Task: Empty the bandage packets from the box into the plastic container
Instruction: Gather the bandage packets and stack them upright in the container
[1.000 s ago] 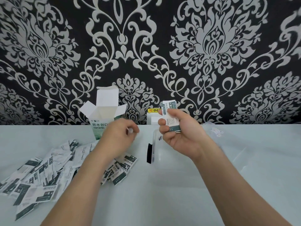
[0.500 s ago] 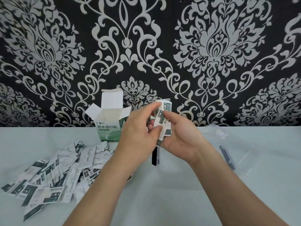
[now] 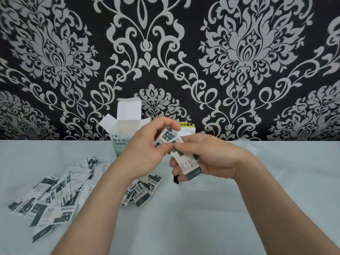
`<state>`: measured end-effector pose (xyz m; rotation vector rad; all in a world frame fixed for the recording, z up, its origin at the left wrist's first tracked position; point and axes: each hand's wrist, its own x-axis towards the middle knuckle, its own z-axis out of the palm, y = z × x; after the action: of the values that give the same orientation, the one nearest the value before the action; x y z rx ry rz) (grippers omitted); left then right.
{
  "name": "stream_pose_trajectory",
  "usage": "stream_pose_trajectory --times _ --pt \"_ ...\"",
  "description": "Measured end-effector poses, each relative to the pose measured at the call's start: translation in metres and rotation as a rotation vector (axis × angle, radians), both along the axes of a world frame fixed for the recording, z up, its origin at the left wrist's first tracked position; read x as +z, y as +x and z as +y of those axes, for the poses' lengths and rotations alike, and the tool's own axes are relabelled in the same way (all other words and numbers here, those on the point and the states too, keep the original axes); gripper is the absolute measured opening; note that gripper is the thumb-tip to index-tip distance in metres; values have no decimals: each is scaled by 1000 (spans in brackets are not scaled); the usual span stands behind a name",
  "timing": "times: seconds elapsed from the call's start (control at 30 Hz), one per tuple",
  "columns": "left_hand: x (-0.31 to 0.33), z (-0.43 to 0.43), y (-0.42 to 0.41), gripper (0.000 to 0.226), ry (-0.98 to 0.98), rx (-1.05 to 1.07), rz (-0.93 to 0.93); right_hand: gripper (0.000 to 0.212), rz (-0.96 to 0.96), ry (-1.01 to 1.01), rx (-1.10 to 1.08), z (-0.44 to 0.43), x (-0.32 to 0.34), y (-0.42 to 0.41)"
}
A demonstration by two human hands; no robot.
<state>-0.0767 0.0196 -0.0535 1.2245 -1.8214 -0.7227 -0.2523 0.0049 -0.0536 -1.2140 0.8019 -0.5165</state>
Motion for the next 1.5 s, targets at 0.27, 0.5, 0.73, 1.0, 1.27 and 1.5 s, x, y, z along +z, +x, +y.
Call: stream_pose_trajectory --times 0.27,0.5,0.73,1.0,1.27,1.5 --pt "0 0 2 31 322 24 403 24 49 -283 -287 -11 -2 -6" --pt "-20 -10 -29 18 7 434 329 26 298 -503 -349 -6 -6 26" --pt "-8 -5 -21 11 33 553 155 36 726 -977 -111 5 12 11" --pt "0 -1 -22 19 114 370 426 38 380 -497 44 7 8 14" --pt "-2 -6 -8 40 -107 507 -67 48 176 -132 59 7 6 20" --pt "5 -3 -4 38 -129 472 -211 44 203 -217 -112 7 5 26"
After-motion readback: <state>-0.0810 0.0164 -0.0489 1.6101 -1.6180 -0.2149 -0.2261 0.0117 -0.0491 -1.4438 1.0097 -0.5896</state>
